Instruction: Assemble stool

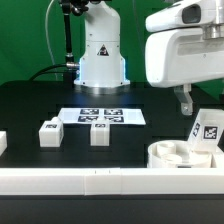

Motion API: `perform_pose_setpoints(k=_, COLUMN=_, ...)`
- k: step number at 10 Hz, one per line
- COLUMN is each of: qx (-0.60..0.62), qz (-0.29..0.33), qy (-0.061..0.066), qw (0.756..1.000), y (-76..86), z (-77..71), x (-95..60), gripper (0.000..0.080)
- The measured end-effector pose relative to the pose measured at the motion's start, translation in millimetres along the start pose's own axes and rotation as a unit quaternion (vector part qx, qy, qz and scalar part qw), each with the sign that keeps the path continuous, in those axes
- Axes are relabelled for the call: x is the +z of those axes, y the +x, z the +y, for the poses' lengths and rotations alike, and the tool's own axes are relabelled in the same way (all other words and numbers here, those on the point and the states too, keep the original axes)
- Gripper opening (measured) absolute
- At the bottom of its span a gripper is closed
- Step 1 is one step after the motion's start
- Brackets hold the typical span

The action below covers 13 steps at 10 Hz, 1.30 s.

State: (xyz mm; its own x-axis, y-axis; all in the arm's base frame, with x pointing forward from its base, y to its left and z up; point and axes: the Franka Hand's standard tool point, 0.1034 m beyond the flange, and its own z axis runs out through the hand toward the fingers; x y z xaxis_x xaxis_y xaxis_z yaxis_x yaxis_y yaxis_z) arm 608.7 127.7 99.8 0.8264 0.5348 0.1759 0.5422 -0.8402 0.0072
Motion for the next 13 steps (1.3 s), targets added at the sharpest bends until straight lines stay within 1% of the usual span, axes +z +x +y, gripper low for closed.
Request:
perform_pose_setpoints(k=1, qx=-0.046, qz=-0.004, qy=-0.002, qw=0.999, y=0.0, z=0.8, x=-0.5, gripper=0.0649)
perform_pose_setpoints(k=2, qx=-0.078, qz=-0.007, qy=-0.001, qw=0.997, y=-0.1, z=2.3, x=-1.3, gripper=0.0649)
perform_pose_setpoints(k=4, qx=-0.158, qz=-0.011, qy=-0.007, qw=0.987, y=0.3, z=2.0, x=-1.5, gripper=0.0649)
perform_pose_setpoints(k=5, qx=-0.180, qz=-0.014, qy=-0.009, qw=0.984, y=0.6, z=1.4, x=-1.9, gripper=0.0649)
perform_pose_setpoints(k=7, qx=-0.202, qz=-0.019, qy=-0.009, qw=0.979, y=-1.3, z=2.9, x=-1.6, gripper=0.0649)
perform_pose_setpoints(k=9, qx=-0.253, qz=-0.024, qy=-0.013, qw=0.967, y=-3.1, z=6.6, x=-1.5, gripper=0.0649)
perform_pose_setpoints(k=10, qx=-0.286, qz=-0.027, qy=-0.015, qw=0.958, y=-3.8, z=8.0, x=-1.2, gripper=0.0649)
perform_pose_setpoints(k=12, qx=-0.372, qz=-0.039, qy=-0.017, qw=0.927, y=-6.8, z=7.8, x=5.5, gripper=0.0649)
perform_pose_setpoints(k=13, qx=-0.399, qz=-0.044, qy=-0.018, qw=0.916, y=-8.0, z=8.0, x=7.2, gripper=0.0649)
